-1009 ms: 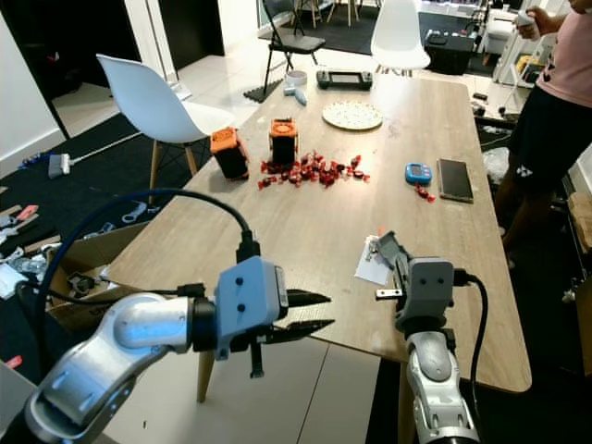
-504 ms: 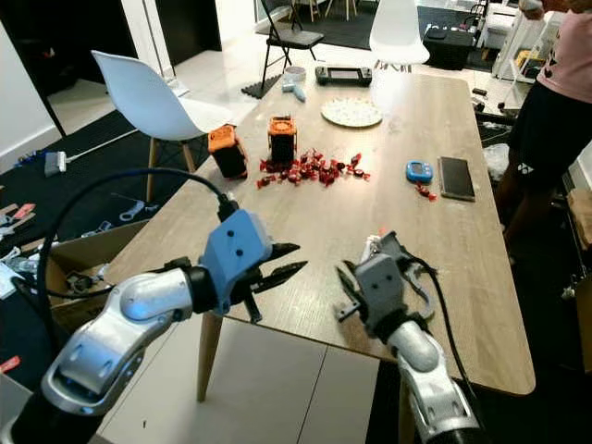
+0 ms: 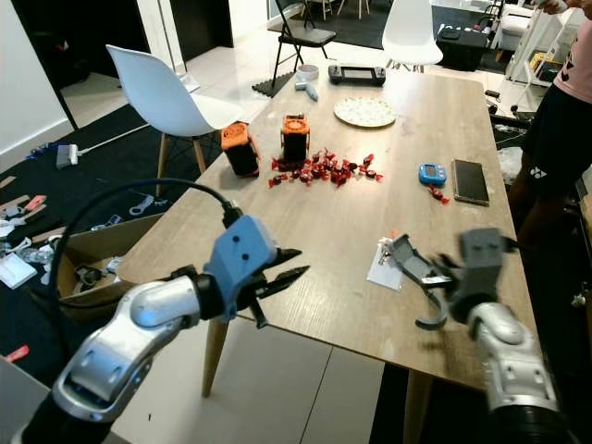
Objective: Hang keys on a hook
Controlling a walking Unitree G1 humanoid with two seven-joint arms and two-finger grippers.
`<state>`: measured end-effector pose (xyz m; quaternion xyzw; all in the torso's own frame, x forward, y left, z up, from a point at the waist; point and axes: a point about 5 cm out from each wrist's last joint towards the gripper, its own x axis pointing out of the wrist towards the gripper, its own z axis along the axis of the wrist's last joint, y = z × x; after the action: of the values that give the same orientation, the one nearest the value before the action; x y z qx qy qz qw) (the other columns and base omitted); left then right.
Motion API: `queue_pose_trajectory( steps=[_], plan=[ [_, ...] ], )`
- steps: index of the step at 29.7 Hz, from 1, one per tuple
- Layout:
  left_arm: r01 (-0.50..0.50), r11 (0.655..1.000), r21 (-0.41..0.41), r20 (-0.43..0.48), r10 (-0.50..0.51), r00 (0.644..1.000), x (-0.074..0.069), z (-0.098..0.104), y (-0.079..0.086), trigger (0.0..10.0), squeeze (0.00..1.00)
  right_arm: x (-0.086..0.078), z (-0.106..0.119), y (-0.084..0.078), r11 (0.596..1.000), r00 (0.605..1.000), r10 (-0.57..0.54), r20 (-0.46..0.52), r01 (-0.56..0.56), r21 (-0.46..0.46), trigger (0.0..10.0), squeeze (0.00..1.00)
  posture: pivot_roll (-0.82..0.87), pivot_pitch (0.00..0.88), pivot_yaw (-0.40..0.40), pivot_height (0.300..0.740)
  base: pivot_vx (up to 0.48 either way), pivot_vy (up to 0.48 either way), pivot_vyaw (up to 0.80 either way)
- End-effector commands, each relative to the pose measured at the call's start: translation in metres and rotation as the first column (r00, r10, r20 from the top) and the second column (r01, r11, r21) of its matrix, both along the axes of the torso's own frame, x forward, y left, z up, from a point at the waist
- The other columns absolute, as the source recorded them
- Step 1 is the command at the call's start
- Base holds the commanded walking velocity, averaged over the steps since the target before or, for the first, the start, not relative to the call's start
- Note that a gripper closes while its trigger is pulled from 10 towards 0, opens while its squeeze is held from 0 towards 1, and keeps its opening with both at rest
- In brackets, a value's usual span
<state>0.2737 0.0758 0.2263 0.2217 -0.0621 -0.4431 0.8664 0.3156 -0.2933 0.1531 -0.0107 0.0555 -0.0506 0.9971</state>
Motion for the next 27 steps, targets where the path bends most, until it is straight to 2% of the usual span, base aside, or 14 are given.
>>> queue_pose_trajectory(
  steps=[1, 6, 9, 10, 12, 13, 14, 19, 23, 24, 27],
  plan=[
    [0.015, 1.000, -0.008, -0.008, -0.015, 1.000, -0.001, -0.003, -0.006, 10.0, 0.00, -0.002, -0.005, -0.009, 0.999, 0.999, -0.030, -0.034, 0.032, 0.032, 10.0, 0.00, 0.08, 0.161, -0.017, 0.740, 0.000, 0.000, 0.00],
    [0.012, 1.000, -0.008, -0.009, -0.012, 1.000, 0.002, -0.004, -0.007, 10.0, 0.00, 0.000, -0.014, -0.005, 0.998, 0.995, 0.014, -0.101, -0.007, 0.070, 10.0, 0.00, 0.07, 0.159, -0.009, 0.740, 0.000, 0.000, 0.00],
    [0.002, 1.000, -0.008, -0.008, -0.002, 1.000, 0.003, -0.005, -0.007, 10.0, 0.00, 0.005, -0.013, 0.008, 0.991, 0.993, 0.062, -0.098, -0.050, 0.122, 10.0, 0.00, 0.07, 0.159, -0.009, 0.740, 0.000, 0.000, 0.00],
    [-0.002, 1.000, -0.008, -0.008, 0.002, 1.000, 0.003, -0.005, -0.007, 10.0, 0.00, 0.007, -0.011, 0.012, 0.988, 0.992, 0.084, -0.092, -0.071, 0.137, 6.2, 0.00, 0.07, 0.159, -0.009, 0.740, 0.000, 0.000, 0.00],
    [-0.002, 1.000, -0.007, -0.008, 0.002, 1.000, 0.003, -0.005, -0.007, 10.0, 0.00, 0.007, -0.010, 0.013, 0.987, 0.992, 0.087, -0.092, -0.074, 0.140, 6.2, 0.00, 0.07, 0.159, -0.009, 0.740, 0.000, 0.000, 0.00],
    [-0.005, 1.000, -0.006, -0.009, 0.004, 1.000, 0.002, -0.006, -0.006, 10.0, 0.00, 0.006, -0.007, 0.014, 0.984, 0.990, 0.113, -0.088, -0.099, 0.149, 0.0, 0.00, 0.09, 0.159, -0.022, 0.740, 0.000, 0.000, 0.00],
    [-0.006, 1.000, -0.005, -0.010, 0.006, 1.000, 0.001, -0.007, -0.006, 10.0, 0.00, 0.005, -0.005, 0.014, 0.983, 0.989, 0.123, -0.085, -0.110, 0.148, 0.0, 0.00, 0.09, 0.159, -0.022, 0.740, 0.000, 0.000, 0.00],
    [-0.015, 1.000, -0.006, -0.014, 0.015, 1.000, 0.000, -0.008, -0.004, 10.0, 0.00, -0.002, 0.009, 0.002, 0.985, 0.990, 0.126, -0.064, -0.117, 0.128, 0.0, 0.00, 0.09, 0.166, -0.031, 0.740, 0.000, 0.000, 0.00],
    [-0.012, 1.000, -0.006, -0.015, 0.012, 1.000, 0.001, -0.009, -0.005, 10.0, 0.00, -0.003, 0.010, -0.007, 0.989, 0.992, 0.102, -0.068, -0.094, 0.115, 0.0, 0.00, 0.08, 0.167, -0.024, 0.740, 0.000, 0.000, 0.00],
    [-0.008, 1.000, -0.006, -0.016, 0.008, 1.000, 0.001, -0.009, -0.006, 10.0, 0.00, -0.003, 0.009, -0.008, 0.989, 0.992, 0.099, -0.074, -0.090, 0.115, 10.0, 0.00, 0.08, 0.167, -0.024, 0.740, 0.000, 0.000, 0.00],
    [-0.001, 1.000, -0.004, -0.014, 0.001, 1.000, 0.002, -0.009, -0.007, 10.0, 0.00, -0.002, -0.003, 0.001, 0.982, 0.984, 0.131, -0.125, -0.111, 0.153, 10.0, 0.00, 0.07, 0.168, -0.017, 0.740, 0.000, 0.000, 0.00]
  ],
)
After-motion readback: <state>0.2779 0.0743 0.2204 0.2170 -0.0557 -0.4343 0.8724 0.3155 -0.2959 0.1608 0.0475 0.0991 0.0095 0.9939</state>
